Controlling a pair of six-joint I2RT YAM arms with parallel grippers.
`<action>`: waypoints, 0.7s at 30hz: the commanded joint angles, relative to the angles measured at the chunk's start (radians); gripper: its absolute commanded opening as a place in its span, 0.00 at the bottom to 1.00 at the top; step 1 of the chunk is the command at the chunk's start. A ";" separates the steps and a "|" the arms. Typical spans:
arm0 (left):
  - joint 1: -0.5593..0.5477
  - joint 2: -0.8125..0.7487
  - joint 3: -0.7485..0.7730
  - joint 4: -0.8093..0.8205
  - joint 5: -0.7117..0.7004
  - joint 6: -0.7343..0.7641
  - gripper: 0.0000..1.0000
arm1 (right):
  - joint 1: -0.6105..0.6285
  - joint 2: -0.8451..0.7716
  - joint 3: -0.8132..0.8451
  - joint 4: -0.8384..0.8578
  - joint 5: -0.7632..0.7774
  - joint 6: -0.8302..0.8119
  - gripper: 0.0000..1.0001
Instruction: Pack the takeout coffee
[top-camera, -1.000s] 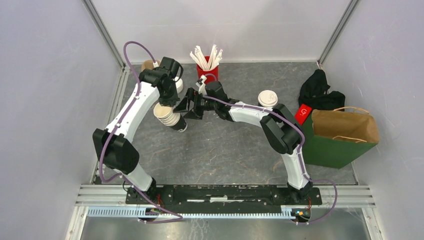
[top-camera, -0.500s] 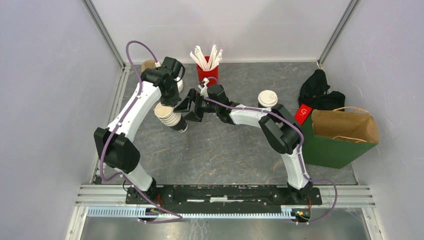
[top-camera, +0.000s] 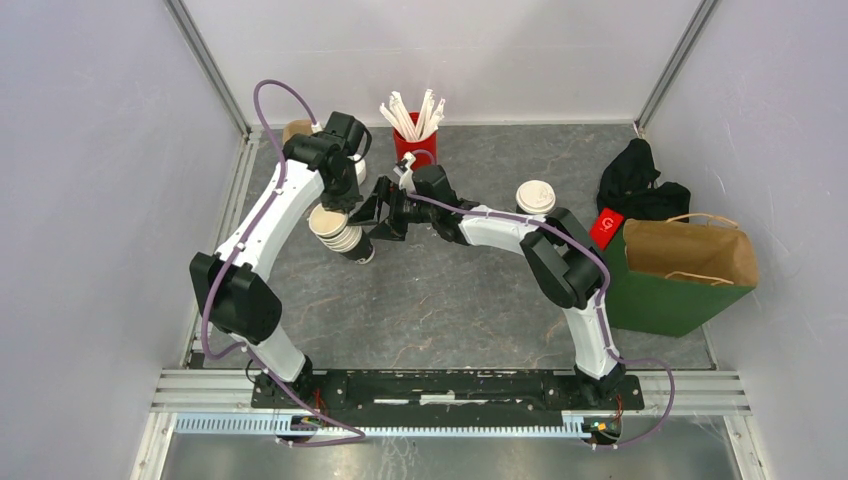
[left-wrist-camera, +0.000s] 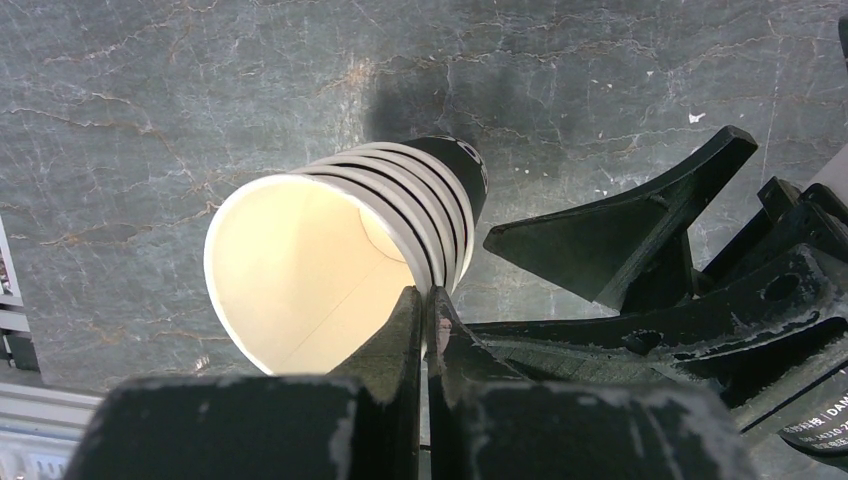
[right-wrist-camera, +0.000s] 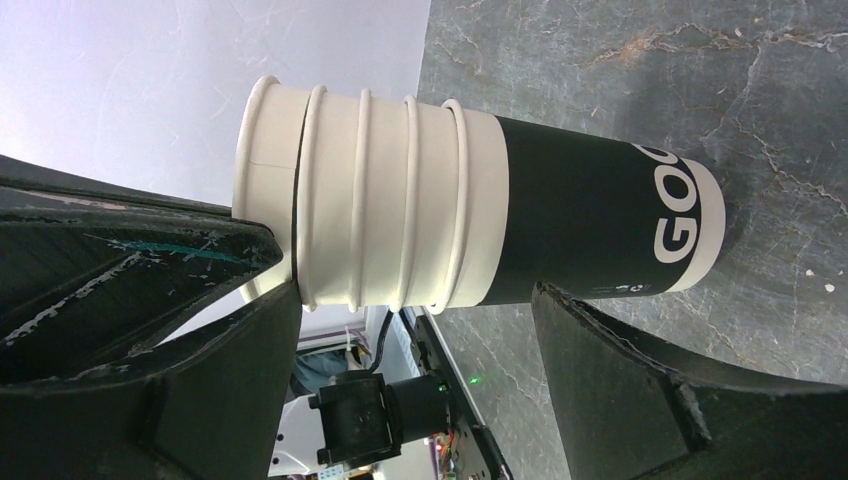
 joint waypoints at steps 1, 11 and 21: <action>-0.014 -0.021 0.054 0.009 -0.016 -0.035 0.02 | 0.005 -0.007 -0.001 -0.108 0.055 -0.040 0.90; -0.032 -0.019 0.033 0.013 -0.029 -0.037 0.02 | -0.015 -0.057 0.000 -0.030 -0.050 0.000 0.98; -0.116 0.017 0.046 -0.010 -0.174 -0.069 0.02 | -0.165 -0.312 -0.046 -0.432 -0.007 -0.409 0.98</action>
